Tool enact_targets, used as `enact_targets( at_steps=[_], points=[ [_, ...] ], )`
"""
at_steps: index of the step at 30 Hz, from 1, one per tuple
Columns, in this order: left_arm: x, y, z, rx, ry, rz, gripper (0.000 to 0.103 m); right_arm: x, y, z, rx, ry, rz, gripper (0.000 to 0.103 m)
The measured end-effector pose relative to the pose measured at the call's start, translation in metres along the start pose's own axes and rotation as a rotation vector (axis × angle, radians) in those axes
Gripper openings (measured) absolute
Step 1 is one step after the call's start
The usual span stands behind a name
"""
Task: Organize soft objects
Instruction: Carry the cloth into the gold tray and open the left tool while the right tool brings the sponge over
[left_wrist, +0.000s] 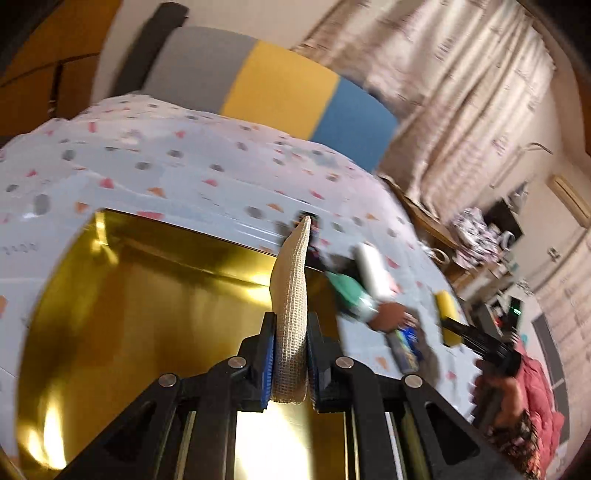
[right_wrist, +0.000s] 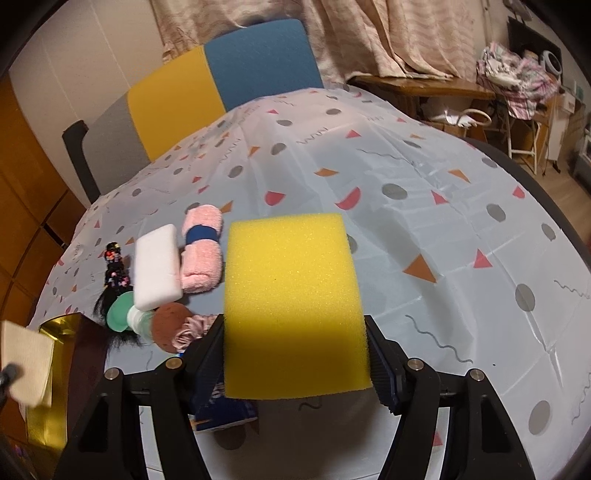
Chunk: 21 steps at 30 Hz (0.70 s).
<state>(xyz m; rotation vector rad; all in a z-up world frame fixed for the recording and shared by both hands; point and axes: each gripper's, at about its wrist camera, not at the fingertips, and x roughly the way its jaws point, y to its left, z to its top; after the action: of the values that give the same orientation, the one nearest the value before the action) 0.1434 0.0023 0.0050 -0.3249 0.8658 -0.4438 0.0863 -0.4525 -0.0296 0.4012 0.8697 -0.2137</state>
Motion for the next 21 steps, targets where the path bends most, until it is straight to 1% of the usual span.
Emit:
enact_targets(
  at_steps=[2, 5, 8, 11, 12, 13, 16, 18, 20, 21],
  points=[
    [0.004, 0.017, 0.007, -0.013, 0.006, 0.053, 0.013, -0.004, 0.008, -0.003, -0.021, -0.02, 0.005, 0.069],
    [0.008, 0.044, 0.014, -0.053, 0.019, 0.098, 0.013, -0.011, 0.021, -0.009, -0.056, -0.059, 0.019, 0.069],
    [0.014, 0.068, 0.018, -0.079, 0.063, 0.126, 0.016, -0.02, 0.037, -0.02, -0.064, -0.095, 0.075, 0.069],
    [0.023, 0.082, 0.021, -0.078, 0.109, 0.172, 0.03, -0.026, 0.056, -0.033, -0.076, -0.102, 0.113, 0.069],
    [0.023, 0.085, 0.02, -0.072, 0.111, 0.182, 0.036, -0.028, 0.064, -0.037, -0.087, -0.102, 0.125, 0.069],
    [0.024, 0.086, 0.022, -0.064, 0.108, 0.191, 0.039, -0.031, 0.071, -0.041, -0.099, -0.102, 0.133, 0.069],
    [0.021, 0.09, 0.026, -0.042, 0.08, 0.235, 0.047, -0.04, 0.095, -0.051, -0.134, -0.108, 0.176, 0.069],
    [0.017, 0.089, 0.029, -0.023, 0.058, 0.257, 0.048, -0.048, 0.114, -0.056, -0.168, -0.114, 0.201, 0.069],
    [0.013, 0.088, 0.033, -0.003, 0.031, 0.276, 0.055, -0.056, 0.136, -0.061, -0.212, -0.122, 0.231, 0.069],
    [0.011, 0.087, 0.033, 0.006, 0.017, 0.287, 0.062, -0.058, 0.145, -0.063, -0.231, -0.12, 0.242, 0.069]
  ],
)
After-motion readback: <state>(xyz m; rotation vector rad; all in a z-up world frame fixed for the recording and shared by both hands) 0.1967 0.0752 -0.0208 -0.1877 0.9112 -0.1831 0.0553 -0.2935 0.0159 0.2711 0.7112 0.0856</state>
